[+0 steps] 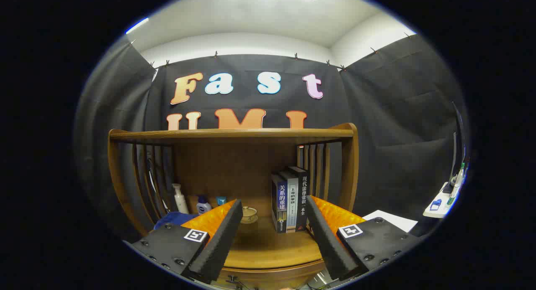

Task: Pull open the drawer, take out the items inside it, and place them on the countertop above the cabinet.

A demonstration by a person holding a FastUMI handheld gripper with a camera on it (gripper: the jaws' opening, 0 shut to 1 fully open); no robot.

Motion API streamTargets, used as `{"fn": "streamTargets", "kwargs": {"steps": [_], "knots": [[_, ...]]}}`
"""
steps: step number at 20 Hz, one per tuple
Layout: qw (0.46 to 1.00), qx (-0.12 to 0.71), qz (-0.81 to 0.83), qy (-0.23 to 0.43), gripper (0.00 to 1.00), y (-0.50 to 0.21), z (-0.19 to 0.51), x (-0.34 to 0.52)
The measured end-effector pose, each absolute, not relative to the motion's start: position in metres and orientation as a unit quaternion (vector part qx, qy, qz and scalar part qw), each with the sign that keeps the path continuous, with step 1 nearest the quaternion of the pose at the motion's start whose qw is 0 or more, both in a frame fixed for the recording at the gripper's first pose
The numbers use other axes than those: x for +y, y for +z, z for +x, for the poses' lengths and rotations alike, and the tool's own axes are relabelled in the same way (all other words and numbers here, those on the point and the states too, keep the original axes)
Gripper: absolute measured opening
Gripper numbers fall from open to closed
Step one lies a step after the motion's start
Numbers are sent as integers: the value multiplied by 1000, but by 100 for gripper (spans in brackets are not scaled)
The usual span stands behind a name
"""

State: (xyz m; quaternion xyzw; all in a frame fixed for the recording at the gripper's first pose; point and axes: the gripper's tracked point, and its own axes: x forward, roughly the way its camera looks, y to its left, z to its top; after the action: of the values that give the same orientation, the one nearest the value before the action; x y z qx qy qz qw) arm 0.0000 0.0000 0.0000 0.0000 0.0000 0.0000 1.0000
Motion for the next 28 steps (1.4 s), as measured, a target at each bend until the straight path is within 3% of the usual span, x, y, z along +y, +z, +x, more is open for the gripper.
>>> {"fn": "streamTargets", "kwargs": {"steps": [18,28], "knots": [[999,-16,6,37,97,-12,-61,57],[999,41,20,27,97,-138,-59,77]]}}
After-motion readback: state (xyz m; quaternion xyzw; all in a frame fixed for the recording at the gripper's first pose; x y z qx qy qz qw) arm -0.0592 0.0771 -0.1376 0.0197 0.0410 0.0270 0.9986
